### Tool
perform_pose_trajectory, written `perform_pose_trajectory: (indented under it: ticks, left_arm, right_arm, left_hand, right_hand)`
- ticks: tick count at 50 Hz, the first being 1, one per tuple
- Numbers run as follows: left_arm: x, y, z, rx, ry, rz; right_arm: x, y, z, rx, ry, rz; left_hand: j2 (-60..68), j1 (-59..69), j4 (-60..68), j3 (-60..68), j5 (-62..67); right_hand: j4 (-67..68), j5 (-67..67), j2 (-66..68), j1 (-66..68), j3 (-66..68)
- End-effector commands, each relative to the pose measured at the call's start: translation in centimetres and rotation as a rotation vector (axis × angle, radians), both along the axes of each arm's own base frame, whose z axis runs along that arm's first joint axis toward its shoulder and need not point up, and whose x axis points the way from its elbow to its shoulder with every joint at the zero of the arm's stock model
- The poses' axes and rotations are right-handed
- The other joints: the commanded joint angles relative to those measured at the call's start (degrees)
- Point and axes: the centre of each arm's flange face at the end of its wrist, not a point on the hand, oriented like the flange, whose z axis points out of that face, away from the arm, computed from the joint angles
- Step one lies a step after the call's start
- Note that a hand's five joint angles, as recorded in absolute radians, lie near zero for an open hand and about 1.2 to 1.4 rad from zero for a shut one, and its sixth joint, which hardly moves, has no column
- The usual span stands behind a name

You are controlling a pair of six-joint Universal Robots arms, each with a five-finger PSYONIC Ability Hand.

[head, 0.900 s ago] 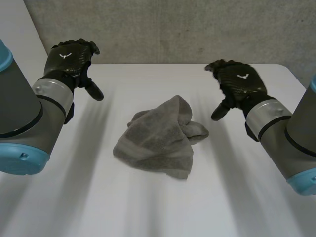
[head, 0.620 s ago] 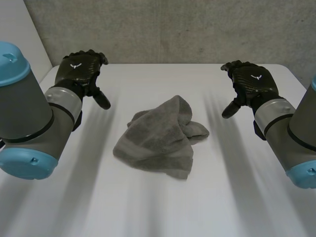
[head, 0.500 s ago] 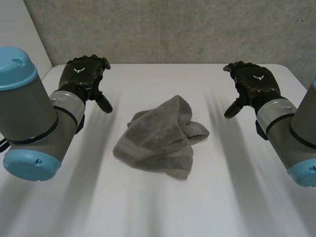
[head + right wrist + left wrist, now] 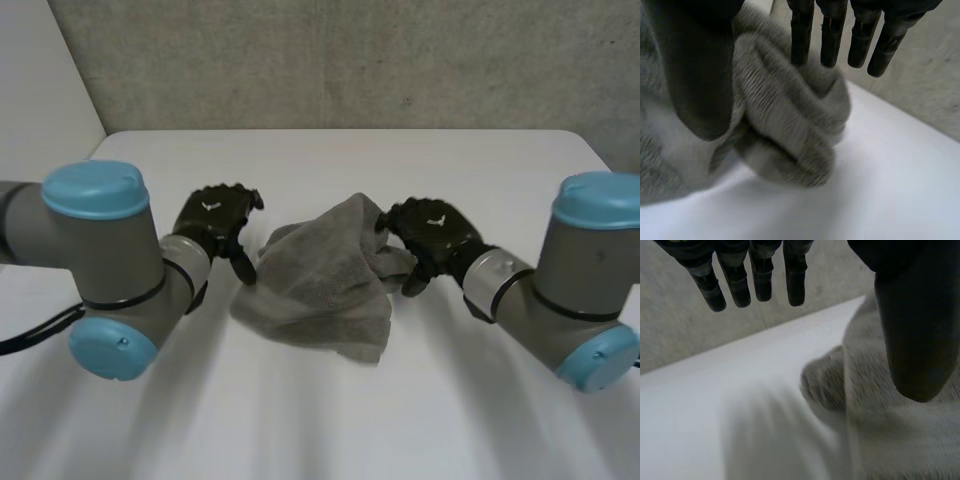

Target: Fold the towel.

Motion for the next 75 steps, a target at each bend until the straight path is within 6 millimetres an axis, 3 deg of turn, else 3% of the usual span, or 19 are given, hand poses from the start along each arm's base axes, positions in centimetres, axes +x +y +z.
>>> perform_pose_trajectory:
  ticks: [1, 6, 8, 10, 11, 12, 14, 29, 33, 52, 56, 57, 58, 59, 61, 65, 68, 71, 75]
  left_arm:
    - [-0.1, 0.0, -2.5, 0.061, -0.023, -0.01]
    - [-0.2, 0.1, -4.3, 0.099, -0.043, -0.012]
    - [-0.2, 0.1, -4.4, 0.102, -0.045, -0.012]
    - [-0.3, 0.2, -4.5, 0.104, -0.044, -0.014]
    - [-0.3, 0.3, -4.5, 0.105, -0.042, -0.015]
    - [-0.3, 0.3, -4.5, 0.105, -0.042, -0.015]
    - [-0.4, 0.3, -4.2, 0.101, -0.03, -0.015]
    - [0.5, -0.6, 0.1, 0.018, 0.05, 0.022]
    - [1.6, -1.4, 1.5, -0.013, 0.066, 0.054]
    - [3.1, -2.9, 1.9, -0.026, 0.069, 0.104]
    - [2.8, -2.6, 1.9, -0.025, 0.069, 0.094]
    - [2.7, -2.5, 1.9, -0.025, 0.068, 0.091]
    - [2.7, -2.5, 1.9, -0.025, 0.068, 0.091]
    - [2.6, -2.4, 2.1, -0.029, 0.07, 0.088]
    - [2.6, -2.2, 2.7, -0.041, 0.072, 0.086]
    - [3.0, -2.1, 5.5, -0.105, 0.103, 0.096]
    - [3.6, -2.2, 7.2, -0.149, 0.123, 0.112]
    - [4.4, -2.5, 8.3, -0.178, 0.134, 0.134]
    - [5.7, -3.2, 9.4, -0.206, 0.145, 0.167]
  right_arm:
    - [1.7, 0.3, -3.0, 0.033, 0.027, 0.042]
    - [2.5, 0.8, -4.4, 0.046, 0.03, 0.067]
    - [3.0, 1.1, -4.7, 0.033, 0.018, 0.08]
    - [3.1, 1.0, -4.5, 0.018, 0.009, 0.079]
    - [3.1, 0.9, -4.1, -0.005, 0.001, 0.072]
    - [3.1, 0.9, -4.1, -0.005, 0.0, 0.072]
    - [3.0, 0.6, -3.6, -0.027, -0.009, 0.061]
    - [-2.6, -3.4, 4.6, -0.207, -0.071, -0.099]
    - [-3.4, -3.6, 5.1, -0.203, -0.069, -0.099]
    - [-6.1, -4.9, 5.2, -0.214, 0.017, -0.113]
    - [-5.2, -3.6, 4.9, -0.182, 0.032, -0.083]
    - [-5.2, -3.5, 4.9, -0.182, 0.032, -0.082]
    - [-4.5, -2.9, 4.8, -0.168, 0.024, -0.063]
    - [-3.6, -2.0, 5.0, -0.159, 0.013, -0.04]
    - [-2.5, -1.2, 5.3, -0.152, -0.014, -0.017]
    - [0.3, 0.9, 6.3, -0.126, -0.102, 0.054]
    - [4.6, 4.0, 9.3, -0.113, -0.245, 0.166]
    - [7.0, 5.9, 12.1, -0.144, -0.338, 0.215]
    - [8.2, 6.9, 15.0, -0.165, -0.437, 0.214]
  left_hand:
    - [-3.33, -5.07, -3.11, -2.77, -2.06]
    - [-0.49, -2.22, -3.11, -2.77, 0.79]
    - [3.86, 2.12, -3.11, -2.77, 5.13]
    - [15.17, 13.44, -3.11, -2.77, 16.45]
    - [31.33, 29.59, -3.11, -2.77, 32.6]
    - [31.49, 29.75, -3.11, -2.77, 32.76]
    - [65.13, 63.39, -3.11, -2.77, 66.4]
    - [65.28, 63.54, -3.11, -2.77, 66.55]
    - [65.28, 63.54, -3.11, -2.77, 66.55]
    - [65.28, 63.54, -3.11, -2.77, 66.55]
    - [57.73, 56.0, -3.11, -2.77, 59.01]
    - [40.91, 39.18, -3.11, -2.77, 42.19]
    - [40.74, 39.01, -3.11, -2.77, 42.02]
    - [21.76, 20.02, -3.11, -2.77, 23.03]
    - [10.74, 9.01, -3.11, -2.77, 12.02]
    - [3.26, 1.52, -3.11, -2.77, 4.53]
    - [1.21, -0.52, -3.11, -2.77, 2.49]
    - [-0.13, -1.86, -3.11, -2.77, 1.15]
    - [-0.3, -2.04, -3.11, -2.77, 0.97]
  right_hand:
    - [-4.37, 8.1, 8.7, 9.21, -2.67]
    - [-4.37, 22.23, 22.83, 23.34, -2.67]
    - [-4.37, 41.8, 42.41, 42.91, -2.67]
    - [-4.37, 52.67, 53.28, 53.78, -2.67]
    - [-4.37, 52.78, 53.39, 53.89, -2.67]
    - [-4.37, 52.78, 53.39, 53.89, -2.67]
    - [-4.37, 52.78, 53.39, 53.89, -2.67]
    - [-4.37, 52.78, 53.39, 53.89, -2.67]
    - [-4.37, 52.78, 53.39, 53.89, -2.67]
    - [-4.37, 52.78, 53.39, 53.89, -2.67]
    - [-4.37, 52.78, 53.39, 53.89, -2.67]
    - [-4.37, 52.78, 53.39, 53.89, -2.67]
    - [-4.37, 52.78, 53.39, 53.89, -2.67]
    - [-4.37, 52.78, 53.39, 53.89, -2.67]
    - [-4.37, 52.78, 53.39, 53.89, -2.67]
    - [-4.37, 52.78, 53.39, 53.89, -2.67]
    - [-4.37, 52.78, 53.39, 53.89, -2.67]
    - [-4.37, 52.78, 53.39, 53.89, -2.67]
    - [-4.37, 52.78, 53.39, 53.89, -2.67]
